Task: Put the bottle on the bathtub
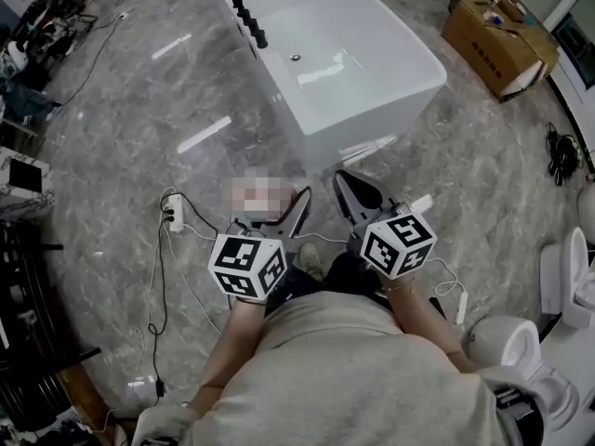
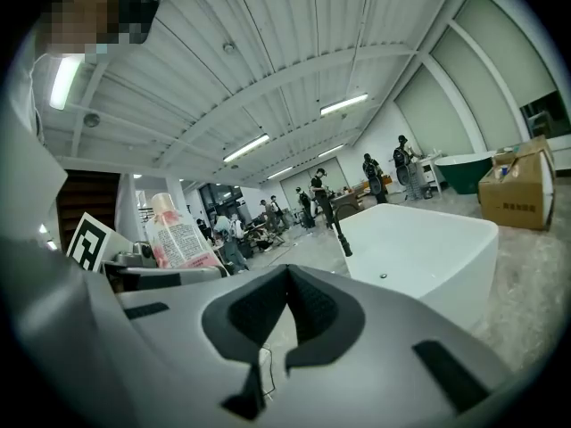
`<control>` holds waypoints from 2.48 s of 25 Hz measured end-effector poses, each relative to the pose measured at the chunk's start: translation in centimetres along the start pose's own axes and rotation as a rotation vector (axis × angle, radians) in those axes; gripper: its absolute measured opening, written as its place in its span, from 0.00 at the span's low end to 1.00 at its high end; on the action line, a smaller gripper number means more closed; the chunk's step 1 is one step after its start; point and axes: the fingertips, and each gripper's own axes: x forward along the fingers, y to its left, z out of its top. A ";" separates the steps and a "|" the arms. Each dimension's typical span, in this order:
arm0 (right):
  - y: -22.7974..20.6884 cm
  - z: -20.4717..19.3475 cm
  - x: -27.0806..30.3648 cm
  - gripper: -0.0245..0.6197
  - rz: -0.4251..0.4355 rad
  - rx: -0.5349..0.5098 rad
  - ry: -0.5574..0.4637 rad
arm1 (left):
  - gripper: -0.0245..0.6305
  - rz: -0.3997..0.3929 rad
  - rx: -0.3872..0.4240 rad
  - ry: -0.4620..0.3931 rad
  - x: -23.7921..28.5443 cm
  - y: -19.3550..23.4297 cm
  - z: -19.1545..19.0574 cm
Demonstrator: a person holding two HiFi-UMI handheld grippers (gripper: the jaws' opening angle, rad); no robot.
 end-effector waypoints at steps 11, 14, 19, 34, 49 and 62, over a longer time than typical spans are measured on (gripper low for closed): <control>-2.7 0.2 5.0 0.04 -0.058 0.028 0.042 | 0.49 -0.048 -0.072 0.064 4.1 4.8 -1.1; -3.7 0.6 6.6 0.04 -0.055 0.024 0.056 | 0.49 -0.042 -0.081 0.062 5.6 6.0 -0.5; -6.3 1.8 10.3 0.04 -0.036 0.029 0.079 | 0.49 -0.011 -0.094 0.064 9.0 8.8 0.9; -18.9 7.4 22.1 0.04 0.048 0.038 0.176 | 0.49 0.055 -0.108 0.133 24.9 15.3 4.8; -27.3 8.0 29.5 0.04 0.116 0.080 0.244 | 0.49 0.146 -0.158 0.163 33.7 20.4 5.2; -27.4 2.8 29.3 0.04 0.074 0.137 0.290 | 0.49 0.082 -0.152 0.222 35.5 21.6 1.8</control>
